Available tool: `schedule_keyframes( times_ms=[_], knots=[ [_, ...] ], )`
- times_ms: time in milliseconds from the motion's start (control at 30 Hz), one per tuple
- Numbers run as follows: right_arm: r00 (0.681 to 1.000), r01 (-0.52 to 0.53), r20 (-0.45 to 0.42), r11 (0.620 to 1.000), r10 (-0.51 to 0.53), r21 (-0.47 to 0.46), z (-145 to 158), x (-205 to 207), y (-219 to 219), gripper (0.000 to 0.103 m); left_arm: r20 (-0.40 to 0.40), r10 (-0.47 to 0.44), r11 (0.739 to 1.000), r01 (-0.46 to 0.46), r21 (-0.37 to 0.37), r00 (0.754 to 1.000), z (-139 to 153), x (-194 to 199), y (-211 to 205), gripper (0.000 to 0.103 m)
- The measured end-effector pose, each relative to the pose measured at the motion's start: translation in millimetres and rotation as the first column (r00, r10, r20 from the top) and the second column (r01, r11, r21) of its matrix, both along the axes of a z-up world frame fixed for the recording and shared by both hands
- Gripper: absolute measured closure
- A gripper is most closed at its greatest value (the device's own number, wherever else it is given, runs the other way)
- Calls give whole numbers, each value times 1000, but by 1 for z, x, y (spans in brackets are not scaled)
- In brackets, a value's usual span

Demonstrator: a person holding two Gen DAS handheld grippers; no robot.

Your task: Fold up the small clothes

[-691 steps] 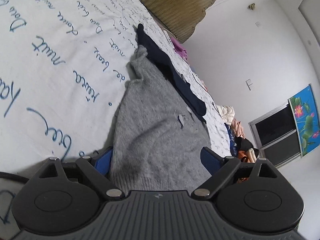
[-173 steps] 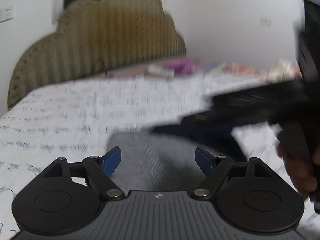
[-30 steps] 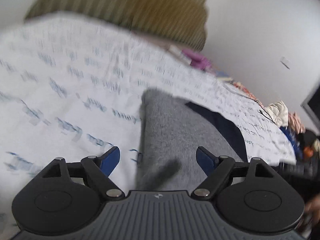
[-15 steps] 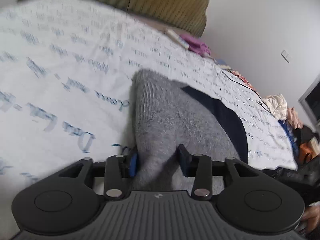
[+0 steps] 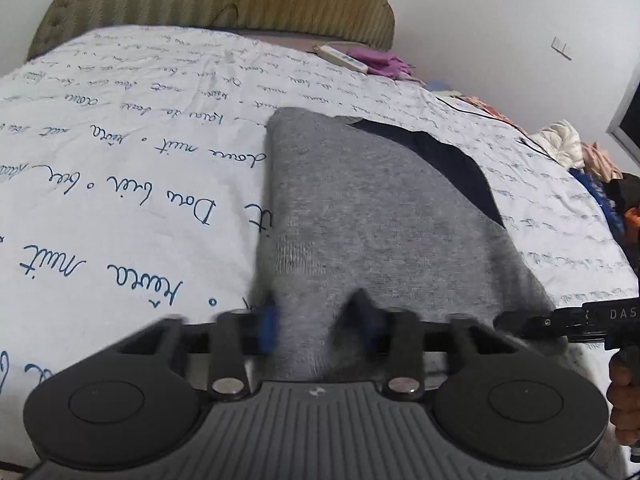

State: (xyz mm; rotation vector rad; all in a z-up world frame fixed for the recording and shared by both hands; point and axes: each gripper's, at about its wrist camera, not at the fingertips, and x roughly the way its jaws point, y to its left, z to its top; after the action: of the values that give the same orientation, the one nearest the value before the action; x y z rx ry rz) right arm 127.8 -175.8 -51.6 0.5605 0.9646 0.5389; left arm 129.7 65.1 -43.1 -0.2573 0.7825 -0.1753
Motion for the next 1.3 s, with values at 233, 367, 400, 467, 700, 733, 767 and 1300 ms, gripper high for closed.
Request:
schedule_keyframes(
  times_ms=[233,367,400,467,700,733,767,1300],
  knots=[
    [997,65,56,996,-62,-60,2,-17,2,61,129,24,986,-45,162,991,13,-32,-15,29],
    [962,170,256,949,-101,-266,39,-68,0,15,326,29,961,-115,251,945,30,-76,-23,12],
    [949,203,297,926,-105,-319,43,-80,3,9,313,25,965,-105,239,949,28,-77,-26,12],
    [944,242,308,888,-122,-391,39,-93,10,8,251,31,971,-88,221,968,14,-75,-34,12],
    [940,275,329,773,-92,-571,5,-107,57,0,115,50,956,-81,281,992,-11,-75,-53,12],
    [937,289,335,767,-103,-572,2,-108,62,0,104,43,955,-72,289,994,-14,-74,-54,8],
    [933,305,338,763,-120,-570,0,-107,66,0,105,35,952,-66,299,994,-17,-74,-55,7],
    [926,353,333,724,-179,-593,-7,-98,78,0,113,43,958,-73,276,993,-19,-77,-53,4]
  ],
)
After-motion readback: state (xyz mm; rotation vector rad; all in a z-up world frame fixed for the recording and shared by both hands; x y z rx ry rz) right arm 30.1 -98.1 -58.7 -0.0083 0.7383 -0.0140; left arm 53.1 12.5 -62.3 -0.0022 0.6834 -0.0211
